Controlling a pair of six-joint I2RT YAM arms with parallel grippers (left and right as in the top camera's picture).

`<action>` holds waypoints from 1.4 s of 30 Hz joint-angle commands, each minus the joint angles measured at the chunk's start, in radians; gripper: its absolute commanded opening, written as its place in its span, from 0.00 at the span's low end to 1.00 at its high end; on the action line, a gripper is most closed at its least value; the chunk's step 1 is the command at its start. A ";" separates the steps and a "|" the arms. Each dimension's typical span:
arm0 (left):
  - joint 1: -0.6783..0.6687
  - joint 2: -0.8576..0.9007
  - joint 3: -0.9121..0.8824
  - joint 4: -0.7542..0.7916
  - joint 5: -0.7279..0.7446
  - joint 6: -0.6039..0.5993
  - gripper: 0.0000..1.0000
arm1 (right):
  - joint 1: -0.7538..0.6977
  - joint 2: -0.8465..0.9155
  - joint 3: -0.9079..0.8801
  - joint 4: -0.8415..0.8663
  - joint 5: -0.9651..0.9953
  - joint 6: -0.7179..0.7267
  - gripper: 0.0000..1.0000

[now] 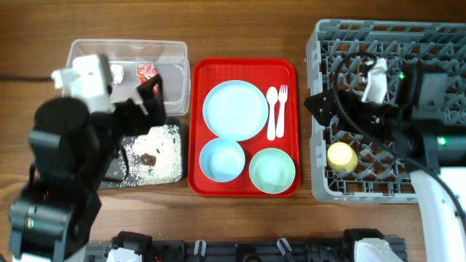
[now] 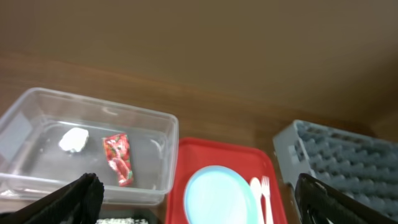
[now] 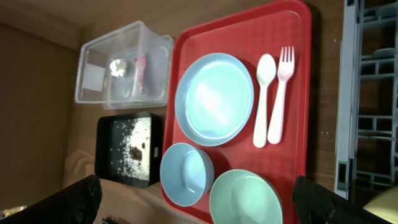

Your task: Sort waste into correct bins and load items into the dishwasher rack

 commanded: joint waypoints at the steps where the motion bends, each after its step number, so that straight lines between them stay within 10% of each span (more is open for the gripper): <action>1: 0.063 -0.132 -0.173 0.105 0.042 0.024 1.00 | -0.002 0.084 -0.001 0.000 -0.013 0.004 1.00; 27: 0.227 -0.837 -0.996 0.430 0.085 0.023 1.00 | -0.002 0.466 -0.001 0.260 -0.009 0.005 1.00; 42: 0.246 -0.880 -1.224 0.616 0.102 0.020 1.00 | -0.002 0.466 -0.001 0.262 -0.009 0.004 1.00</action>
